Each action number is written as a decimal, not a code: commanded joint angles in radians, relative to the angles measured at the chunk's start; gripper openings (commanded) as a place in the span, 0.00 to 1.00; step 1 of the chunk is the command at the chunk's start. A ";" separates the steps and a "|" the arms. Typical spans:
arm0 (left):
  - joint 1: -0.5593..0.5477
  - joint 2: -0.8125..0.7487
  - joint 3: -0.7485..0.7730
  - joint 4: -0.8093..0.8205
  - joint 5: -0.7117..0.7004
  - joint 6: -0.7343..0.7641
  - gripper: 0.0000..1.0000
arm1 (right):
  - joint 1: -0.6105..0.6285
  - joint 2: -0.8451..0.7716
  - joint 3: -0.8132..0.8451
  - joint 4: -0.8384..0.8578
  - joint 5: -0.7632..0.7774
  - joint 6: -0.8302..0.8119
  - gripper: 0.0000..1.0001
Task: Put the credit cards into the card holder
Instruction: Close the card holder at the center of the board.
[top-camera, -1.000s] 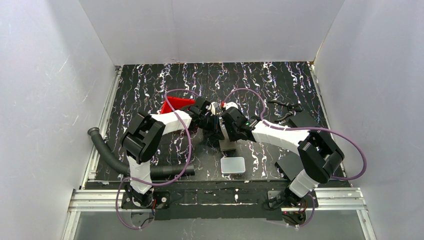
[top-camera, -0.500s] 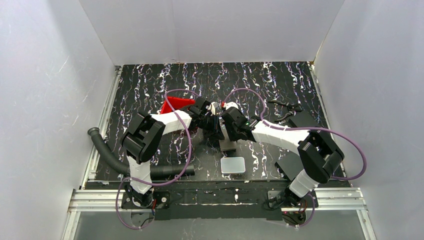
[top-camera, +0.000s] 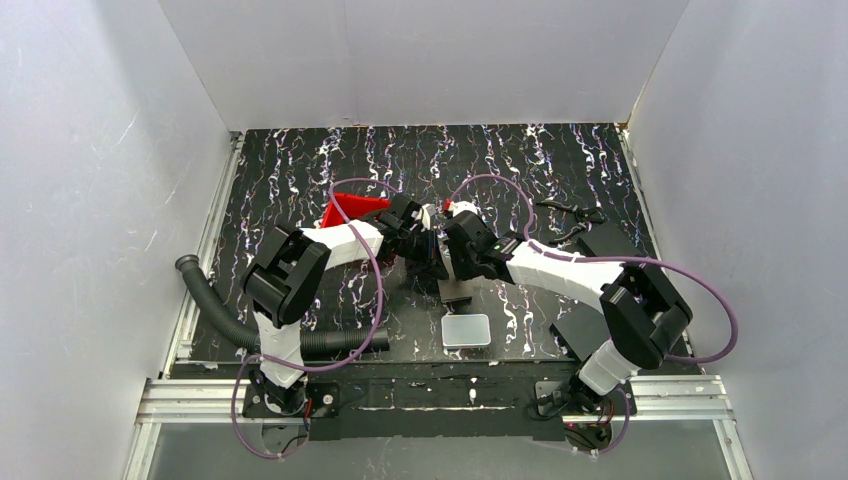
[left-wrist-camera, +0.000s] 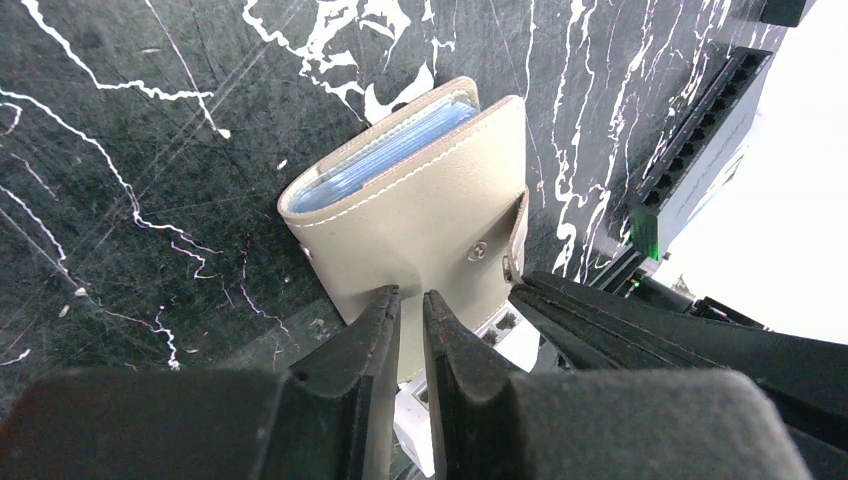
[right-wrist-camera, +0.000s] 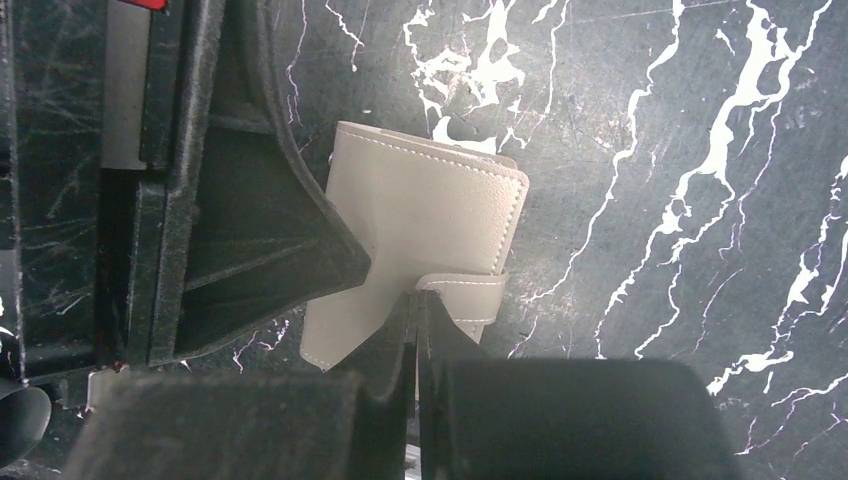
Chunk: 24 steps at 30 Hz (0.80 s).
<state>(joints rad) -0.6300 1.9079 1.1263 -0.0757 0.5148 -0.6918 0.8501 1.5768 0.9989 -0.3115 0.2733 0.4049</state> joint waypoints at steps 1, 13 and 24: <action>-0.004 0.017 0.000 -0.007 0.009 0.007 0.14 | 0.000 -0.007 0.010 0.057 -0.034 0.034 0.01; -0.004 0.015 -0.002 -0.007 0.010 0.009 0.14 | -0.001 0.027 -0.031 0.106 -0.044 0.041 0.01; -0.003 0.017 -0.003 -0.006 0.011 0.007 0.14 | -0.006 0.019 -0.020 0.064 0.015 0.031 0.01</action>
<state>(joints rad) -0.6300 1.9083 1.1263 -0.0731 0.5175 -0.6918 0.8455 1.6016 0.9707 -0.2562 0.2634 0.4213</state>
